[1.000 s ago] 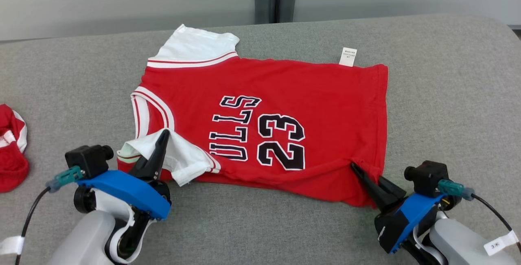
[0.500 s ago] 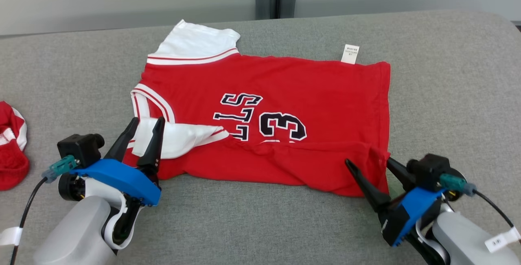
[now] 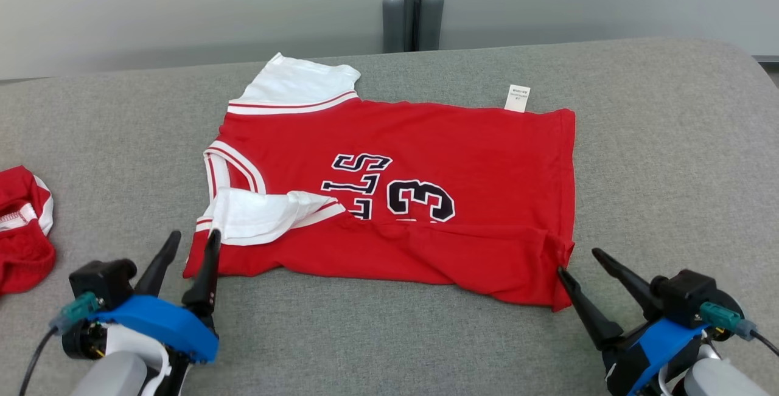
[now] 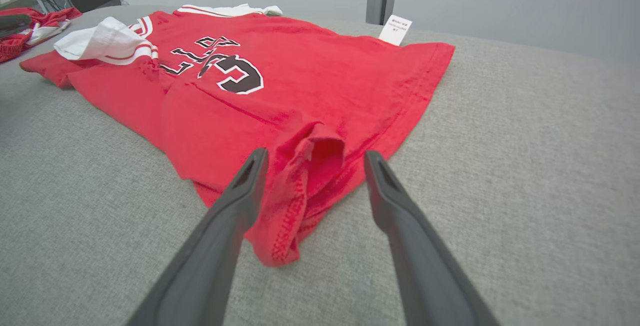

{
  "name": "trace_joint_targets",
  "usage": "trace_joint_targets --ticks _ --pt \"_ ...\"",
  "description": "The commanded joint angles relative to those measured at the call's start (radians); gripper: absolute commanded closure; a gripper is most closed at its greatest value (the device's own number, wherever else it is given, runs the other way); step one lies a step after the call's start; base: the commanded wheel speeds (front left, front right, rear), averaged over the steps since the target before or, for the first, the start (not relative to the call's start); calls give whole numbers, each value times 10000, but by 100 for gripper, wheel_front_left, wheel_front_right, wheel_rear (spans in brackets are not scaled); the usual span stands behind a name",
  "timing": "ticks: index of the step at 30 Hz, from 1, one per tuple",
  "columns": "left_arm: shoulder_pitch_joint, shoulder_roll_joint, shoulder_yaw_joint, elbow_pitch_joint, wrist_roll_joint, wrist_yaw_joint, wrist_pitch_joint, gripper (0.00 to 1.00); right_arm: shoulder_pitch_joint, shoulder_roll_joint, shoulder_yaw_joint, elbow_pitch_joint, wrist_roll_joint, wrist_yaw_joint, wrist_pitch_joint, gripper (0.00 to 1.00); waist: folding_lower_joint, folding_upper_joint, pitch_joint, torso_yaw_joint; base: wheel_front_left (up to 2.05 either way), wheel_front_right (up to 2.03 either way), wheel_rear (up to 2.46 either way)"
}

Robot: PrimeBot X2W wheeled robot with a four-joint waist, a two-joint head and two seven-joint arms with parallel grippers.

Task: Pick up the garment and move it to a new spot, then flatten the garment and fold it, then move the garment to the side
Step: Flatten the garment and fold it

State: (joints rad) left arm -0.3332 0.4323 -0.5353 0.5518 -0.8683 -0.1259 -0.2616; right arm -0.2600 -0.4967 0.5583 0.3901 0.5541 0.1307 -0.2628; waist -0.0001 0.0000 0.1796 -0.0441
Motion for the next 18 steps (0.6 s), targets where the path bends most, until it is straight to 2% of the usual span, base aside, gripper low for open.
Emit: trace_joint_targets --ticks 1,8,18 --pt "174 -24 25 -9 196 -82 -42 0 211 138 -81 -71 -80 1 -26 0 1 0 1 -20 0 0 0" --pt "655 -155 332 300 799 -53 -44 0 363 700 -377 180 -569 1 -28 0 1 0 107 -148 0 0 0" --pt "45 -421 531 1260 1218 -52 -45 0 -81 1608 -716 1163 -916 1 -26 0 1 0 366 -207 0 0 0"
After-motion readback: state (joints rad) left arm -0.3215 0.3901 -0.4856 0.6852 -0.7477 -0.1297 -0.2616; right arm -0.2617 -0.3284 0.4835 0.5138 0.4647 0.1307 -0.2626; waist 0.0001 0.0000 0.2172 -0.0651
